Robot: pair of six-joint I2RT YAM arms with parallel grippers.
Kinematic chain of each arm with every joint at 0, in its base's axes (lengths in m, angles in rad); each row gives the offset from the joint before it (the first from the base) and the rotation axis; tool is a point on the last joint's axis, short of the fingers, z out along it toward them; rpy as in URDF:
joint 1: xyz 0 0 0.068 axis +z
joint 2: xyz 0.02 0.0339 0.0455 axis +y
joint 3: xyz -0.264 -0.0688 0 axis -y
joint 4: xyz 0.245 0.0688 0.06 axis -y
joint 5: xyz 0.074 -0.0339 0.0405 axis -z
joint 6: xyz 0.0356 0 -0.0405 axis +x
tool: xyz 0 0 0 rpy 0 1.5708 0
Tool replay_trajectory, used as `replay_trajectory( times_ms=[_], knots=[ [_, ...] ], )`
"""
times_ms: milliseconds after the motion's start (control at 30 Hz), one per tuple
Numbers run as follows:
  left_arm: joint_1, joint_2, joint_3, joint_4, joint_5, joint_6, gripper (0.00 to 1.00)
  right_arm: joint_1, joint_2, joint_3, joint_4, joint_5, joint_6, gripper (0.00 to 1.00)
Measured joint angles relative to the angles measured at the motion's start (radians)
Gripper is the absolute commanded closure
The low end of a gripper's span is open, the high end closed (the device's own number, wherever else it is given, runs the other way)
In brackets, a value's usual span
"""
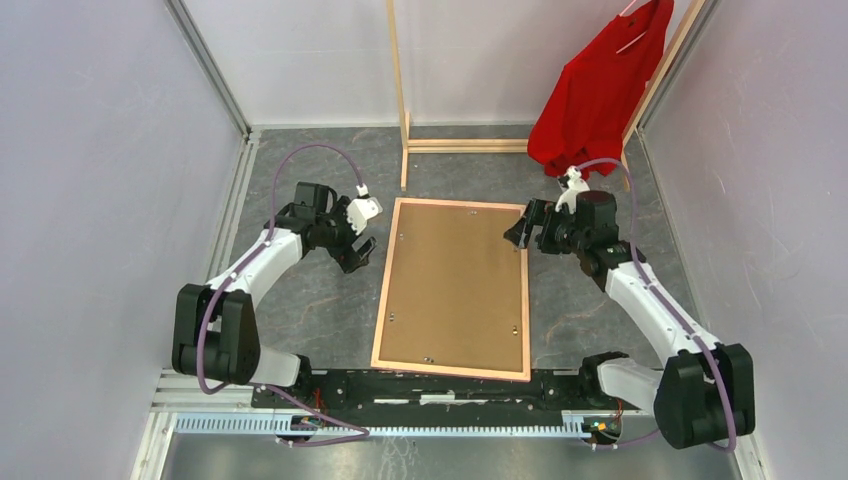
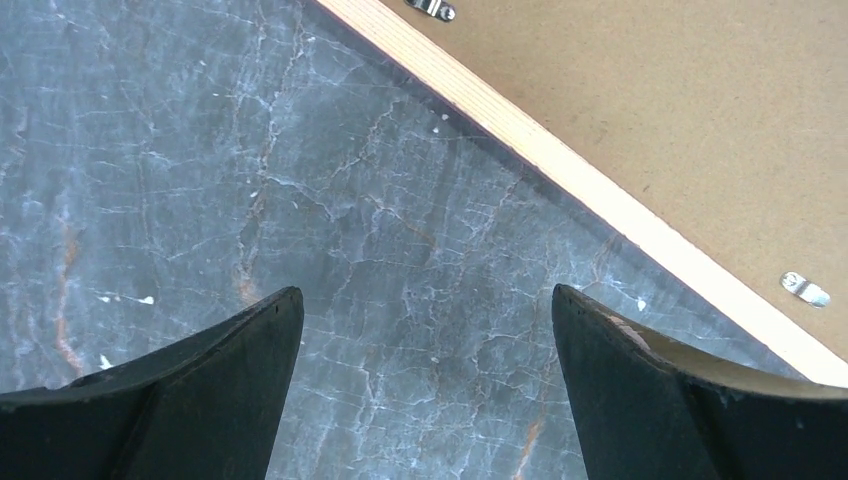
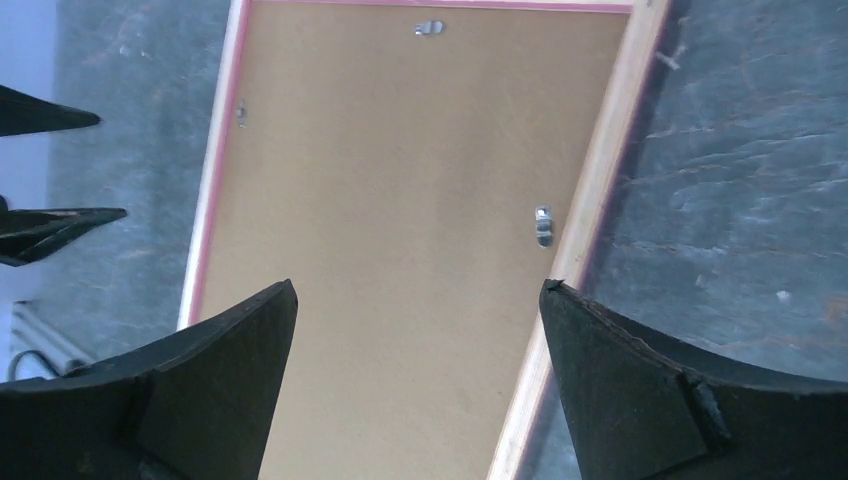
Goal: Put the photo into the frame
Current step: Turn over the photo frame item on the photo frame, then install the photo frame at the center of the board.
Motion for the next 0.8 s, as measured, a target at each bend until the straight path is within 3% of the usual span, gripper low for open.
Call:
replay_trajectory(
  times_ms=[100, 167, 233, 433, 567, 800],
  knots=[
    [0.008, 0.000, 0.002, -0.033, 0.033, -0.019, 0.04, -0.019, -0.019, -0.116, 0.168, -0.088, 0.080, 0.03],
    [0.008, 0.000, 0.002, -0.058, 0.061, -0.031, 0.08, 0.013, -0.019, -0.196, 0.233, -0.107, 0.129, 0.13],
    [0.008, 0.003, 0.002, -0.075, 0.090, -0.052, 0.13, 0.106, -0.025, -0.251, 0.260, -0.088, 0.162, 0.21],
    [0.007, 0.065, 0.002, -0.103, 0.174, -0.105, 0.27, 0.439, -0.026, -0.310, 0.463, 0.011, 0.250, 0.29],
    [0.001, 0.144, 0.003, -0.106, 0.199, -0.138, 0.35, 0.599, 0.117, -0.302, 0.617, 0.071, 0.260, 0.40],
    [-0.003, 0.260, 0.040, -0.130, 0.235, -0.168, 0.43, 0.773, 0.442, -0.115, 0.673, 0.096, 0.219, 0.42]
  ],
)
